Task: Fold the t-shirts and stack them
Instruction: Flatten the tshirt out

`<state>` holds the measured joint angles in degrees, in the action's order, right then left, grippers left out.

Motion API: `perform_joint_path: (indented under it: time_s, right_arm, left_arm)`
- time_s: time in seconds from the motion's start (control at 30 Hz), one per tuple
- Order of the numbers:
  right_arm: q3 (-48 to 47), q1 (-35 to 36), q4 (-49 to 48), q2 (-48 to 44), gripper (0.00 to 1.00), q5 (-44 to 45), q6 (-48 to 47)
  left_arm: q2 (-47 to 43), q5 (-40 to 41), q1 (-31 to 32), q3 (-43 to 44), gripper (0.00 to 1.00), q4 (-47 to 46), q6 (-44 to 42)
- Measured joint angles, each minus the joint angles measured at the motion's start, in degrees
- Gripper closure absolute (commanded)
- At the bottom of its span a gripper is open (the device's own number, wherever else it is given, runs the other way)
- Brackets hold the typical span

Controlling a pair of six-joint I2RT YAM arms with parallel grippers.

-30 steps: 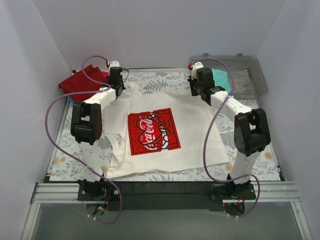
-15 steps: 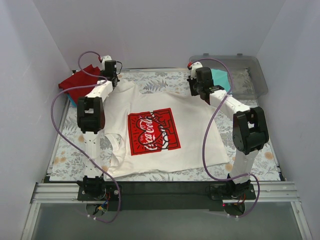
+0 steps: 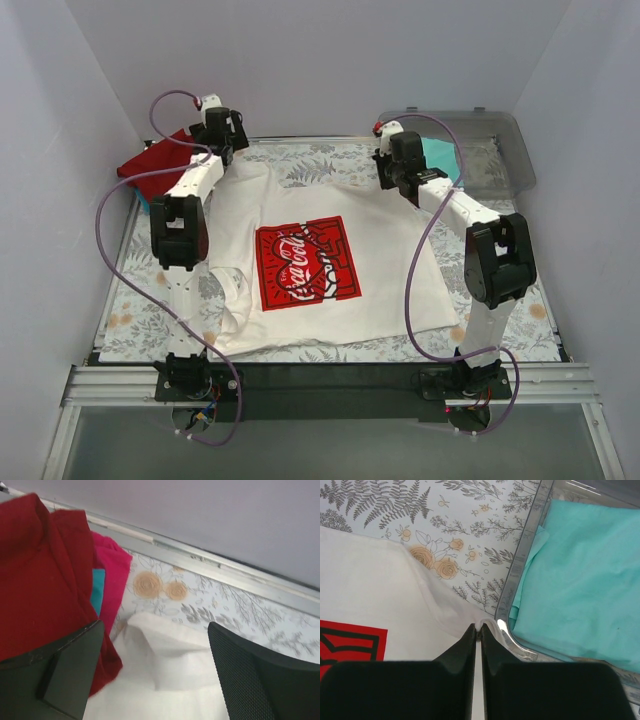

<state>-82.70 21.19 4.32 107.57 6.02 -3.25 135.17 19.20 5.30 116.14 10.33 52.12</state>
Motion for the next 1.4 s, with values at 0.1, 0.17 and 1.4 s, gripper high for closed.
perform_joint_path:
  time_s: [0.1,0.17,1.4]
  right_arm:
    - [-1.4,0.8,0.2,1.0,0.99,0.3,0.0]
    - [-2.1,1.4,0.3,1.8,0.99,0.6,0.0]
    - [-15.2,2.9,6.6,12.9,0.99,7.5,0.0]
  left_arm:
    - [-8.3,-1.7,1.1,-10.8,0.22,-1.2,1.7]
    - [-15.9,-3.3,2.1,-20.7,0.22,-2.1,4.0]
    - [-21.2,-11.1,1.9,-46.1,0.21,-9.8,13.4]
